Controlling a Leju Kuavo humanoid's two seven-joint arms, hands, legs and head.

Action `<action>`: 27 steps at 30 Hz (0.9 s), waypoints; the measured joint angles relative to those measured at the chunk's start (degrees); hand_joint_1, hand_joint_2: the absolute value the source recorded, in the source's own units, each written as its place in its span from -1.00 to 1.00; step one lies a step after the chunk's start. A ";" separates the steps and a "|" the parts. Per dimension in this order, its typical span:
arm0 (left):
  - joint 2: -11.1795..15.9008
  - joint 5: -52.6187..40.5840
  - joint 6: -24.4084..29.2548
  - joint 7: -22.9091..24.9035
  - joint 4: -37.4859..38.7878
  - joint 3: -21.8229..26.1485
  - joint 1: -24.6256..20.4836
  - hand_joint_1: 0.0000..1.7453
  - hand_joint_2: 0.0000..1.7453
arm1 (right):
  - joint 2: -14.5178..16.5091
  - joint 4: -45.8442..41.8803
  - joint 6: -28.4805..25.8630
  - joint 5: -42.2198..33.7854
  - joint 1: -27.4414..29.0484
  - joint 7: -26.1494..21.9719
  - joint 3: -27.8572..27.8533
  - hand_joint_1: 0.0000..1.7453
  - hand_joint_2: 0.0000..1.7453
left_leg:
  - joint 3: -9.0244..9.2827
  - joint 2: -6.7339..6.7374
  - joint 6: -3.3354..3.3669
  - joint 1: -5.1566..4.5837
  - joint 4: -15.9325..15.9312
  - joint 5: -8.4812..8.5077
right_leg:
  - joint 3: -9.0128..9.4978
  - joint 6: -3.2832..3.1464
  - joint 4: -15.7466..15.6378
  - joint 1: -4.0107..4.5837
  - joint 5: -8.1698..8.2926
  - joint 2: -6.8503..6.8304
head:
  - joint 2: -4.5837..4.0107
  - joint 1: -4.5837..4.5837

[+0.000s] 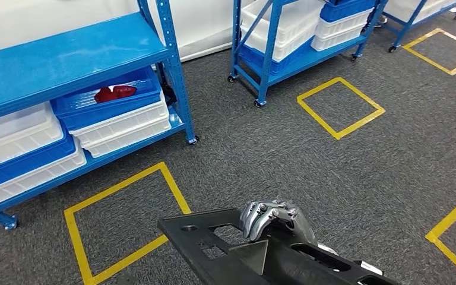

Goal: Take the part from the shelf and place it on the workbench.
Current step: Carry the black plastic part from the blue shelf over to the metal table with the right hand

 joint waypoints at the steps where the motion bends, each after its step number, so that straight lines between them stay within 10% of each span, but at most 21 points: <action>1: 0.09 0.01 0.02 -0.04 0.00 0.00 -0.05 -1.00 1.00 | 0.00 0.02 -0.03 0.00 -0.01 -0.08 -0.03 0.42 1.00 | 0.94 -0.90 0.19 -0.06 -2.25 0.56 | -0.21 0.25 0.12 -0.08 0.03 0.60 | 0.00 0.00; 4: 0.18 0.07 0.07 -0.20 0.00 0.00 -0.38 -1.00 1.00 | 0.00 0.02 -0.08 0.02 0.06 -0.19 -0.32 0.42 1.00 | 1.52 -0.33 0.55 -0.09 -3.68 0.67 | -0.84 1.28 0.15 -0.46 0.31 1.99 | -0.01 -0.01; 11: 0.19 -0.13 0.51 0.37 0.00 0.00 -0.90 -1.00 1.00 | -0.12 0.65 -0.04 -0.22 -1.05 -0.32 -1.06 0.42 1.00 | 2.03 4.53 1.36 0.23 -4.61 0.94 | -8.82 3.32 15.78 -1.34 -6.42 -4.69 | 0.00 0.02; 15: 0.20 -0.45 0.86 1.13 0.00 -0.02 -1.11 -1.00 1.00 | -0.46 1.20 -0.67 -1.04 -1.71 -0.76 -1.10 0.42 1.00 | 2.73 6.92 0.47 0.15 -4.57 0.28 | -2.00 3.32 2.77 -1.63 -0.29 -7.61 | 0.00 0.02; 17: 0.22 -0.53 1.02 1.28 0.00 -0.02 -1.14 -1.00 1.00 | -0.74 1.31 -1.10 -1.37 -1.80 -1.30 -1.10 0.42 1.00 | 3.06 7.74 -0.24 -0.08 -4.61 -0.02 | -0.56 2.65 -0.18 -1.16 0.12 -8.42 | 0.00 0.02; 21: 0.25 -0.58 1.17 1.09 0.00 -0.02 -1.28 -1.00 1.00 | -1.46 1.46 -1.89 -1.92 -1.49 -2.50 -1.10 0.42 1.00 | 3.11 7.50 -1.47 0.20 -3.26 -1.68 | -0.37 1.05 -0.75 -1.17 0.38 -6.09 | 0.00 0.00; 25: 0.43 -0.71 1.23 0.42 0.00 -0.03 -0.96 -1.00 1.00 | -1.95 1.49 -2.13 -1.81 0.10 -4.36 -1.10 0.42 1.00 | -3.02 3.33 -1.53 0.27 10.23 -8.11 | -0.05 0.09 -0.97 -0.95 0.34 -3.69 | 0.01 0.00; 27: 0.52 -0.75 1.16 -0.15 0.00 -0.02 -0.76 -1.00 1.00 | -2.16 1.49 -2.13 -1.63 1.50 -5.03 -1.10 0.42 1.00 | -4.15 2.96 -1.32 0.24 11.51 -6.96 | 0.11 -0.02 -0.79 -0.67 0.20 -2.13 | 0.00 0.00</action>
